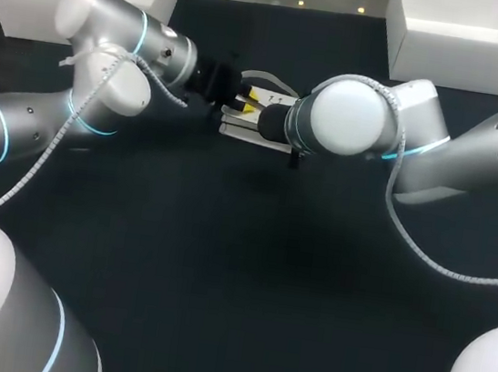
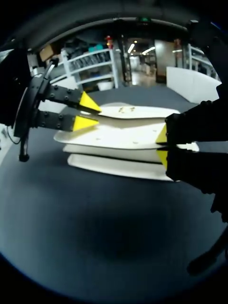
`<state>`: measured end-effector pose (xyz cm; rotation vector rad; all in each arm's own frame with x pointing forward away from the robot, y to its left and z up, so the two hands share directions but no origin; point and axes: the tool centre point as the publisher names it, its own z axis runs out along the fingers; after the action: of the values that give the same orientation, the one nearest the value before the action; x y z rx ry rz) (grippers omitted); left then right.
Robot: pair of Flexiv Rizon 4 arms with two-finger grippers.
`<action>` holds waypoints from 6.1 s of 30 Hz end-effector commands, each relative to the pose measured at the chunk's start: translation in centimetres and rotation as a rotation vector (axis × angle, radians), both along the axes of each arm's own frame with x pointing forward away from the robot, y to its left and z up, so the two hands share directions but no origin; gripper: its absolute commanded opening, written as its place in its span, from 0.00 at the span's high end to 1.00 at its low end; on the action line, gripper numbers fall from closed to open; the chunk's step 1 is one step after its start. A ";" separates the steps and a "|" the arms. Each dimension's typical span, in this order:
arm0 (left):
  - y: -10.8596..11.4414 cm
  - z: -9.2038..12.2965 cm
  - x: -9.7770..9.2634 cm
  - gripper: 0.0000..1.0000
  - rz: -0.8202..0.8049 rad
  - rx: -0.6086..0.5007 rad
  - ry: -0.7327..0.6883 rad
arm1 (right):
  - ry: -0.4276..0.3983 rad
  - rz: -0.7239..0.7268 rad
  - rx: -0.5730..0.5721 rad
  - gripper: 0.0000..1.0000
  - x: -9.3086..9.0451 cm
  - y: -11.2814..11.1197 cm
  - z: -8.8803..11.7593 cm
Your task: Pick up the bag, open it, inspect its contents, close it, and place it on the opposite side
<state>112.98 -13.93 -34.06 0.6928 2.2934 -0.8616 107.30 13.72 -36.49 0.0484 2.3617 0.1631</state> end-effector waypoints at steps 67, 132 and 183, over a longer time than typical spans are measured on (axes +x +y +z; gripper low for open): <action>1.1 3.7 4.8 1.00 0.089 0.002 0.308 | -0.005 0.001 0.003 1.00 0.0 0.0 -0.2; 0.1 0.5 7.3 1.00 0.264 0.104 0.408 | -0.002 -0.015 -0.021 0.00 -0.2 0.1 1.2; 2.9 9.0 3.7 1.00 0.283 0.033 0.547 | 0.036 -0.047 -0.053 1.00 3.0 4.9 12.8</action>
<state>116.43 -11.48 -25.11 0.1265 2.7980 -0.9438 109.91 17.66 -23.37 0.0697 2.4005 0.1087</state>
